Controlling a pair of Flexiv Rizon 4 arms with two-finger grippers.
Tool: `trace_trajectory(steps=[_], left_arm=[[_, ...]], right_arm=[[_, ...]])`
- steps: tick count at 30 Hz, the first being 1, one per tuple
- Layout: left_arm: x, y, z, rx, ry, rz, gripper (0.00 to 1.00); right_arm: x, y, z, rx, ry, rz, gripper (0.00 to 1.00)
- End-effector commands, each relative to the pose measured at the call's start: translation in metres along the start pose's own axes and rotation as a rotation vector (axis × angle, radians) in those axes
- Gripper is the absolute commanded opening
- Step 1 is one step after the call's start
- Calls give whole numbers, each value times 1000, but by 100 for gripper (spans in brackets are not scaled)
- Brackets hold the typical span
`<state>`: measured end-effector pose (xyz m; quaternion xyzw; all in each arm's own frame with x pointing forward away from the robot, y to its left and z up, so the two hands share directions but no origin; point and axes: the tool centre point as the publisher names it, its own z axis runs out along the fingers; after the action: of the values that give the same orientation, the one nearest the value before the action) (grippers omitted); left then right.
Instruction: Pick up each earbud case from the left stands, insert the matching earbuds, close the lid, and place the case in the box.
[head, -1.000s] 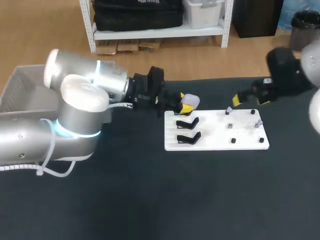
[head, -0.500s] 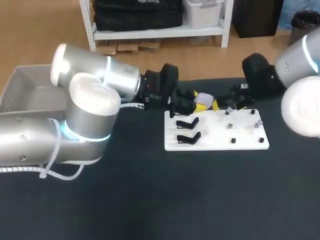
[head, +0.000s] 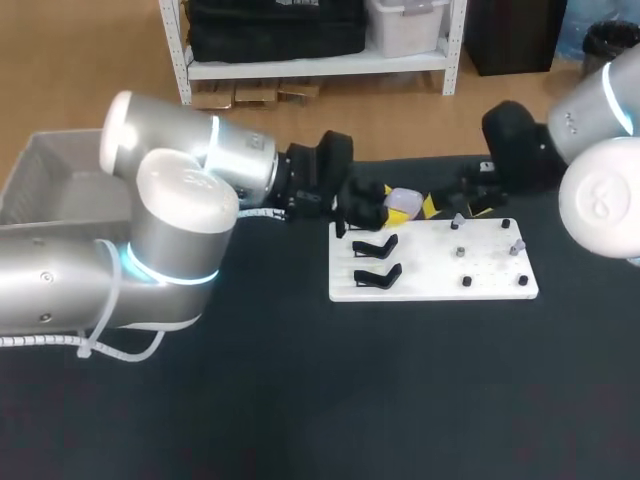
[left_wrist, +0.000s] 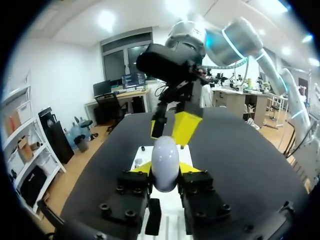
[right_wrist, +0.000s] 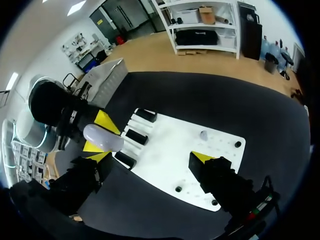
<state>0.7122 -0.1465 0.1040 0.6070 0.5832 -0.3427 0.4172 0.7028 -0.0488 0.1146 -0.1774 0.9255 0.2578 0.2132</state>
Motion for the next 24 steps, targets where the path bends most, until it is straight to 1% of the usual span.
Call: trace_trajectory(steps=[1,4,7,15,24], left_arm=[[2,10,0,-21,-8,6,0],[1,15,-3,-31,-11,8,0],[1,15,-4,-31,-10,10,0],[3,14,1,-13,-16,5,0],[2,9,1,17,-32,-5,0]], right_arm=[[-3,4,1,0,8,-2,100],[-3,5,1,-1,9,-4,100],[-4,7,2,-2,8,-5,100],[-7,10,5,-6,8,-6,100],[-8,9,5,3,9,5,100]])
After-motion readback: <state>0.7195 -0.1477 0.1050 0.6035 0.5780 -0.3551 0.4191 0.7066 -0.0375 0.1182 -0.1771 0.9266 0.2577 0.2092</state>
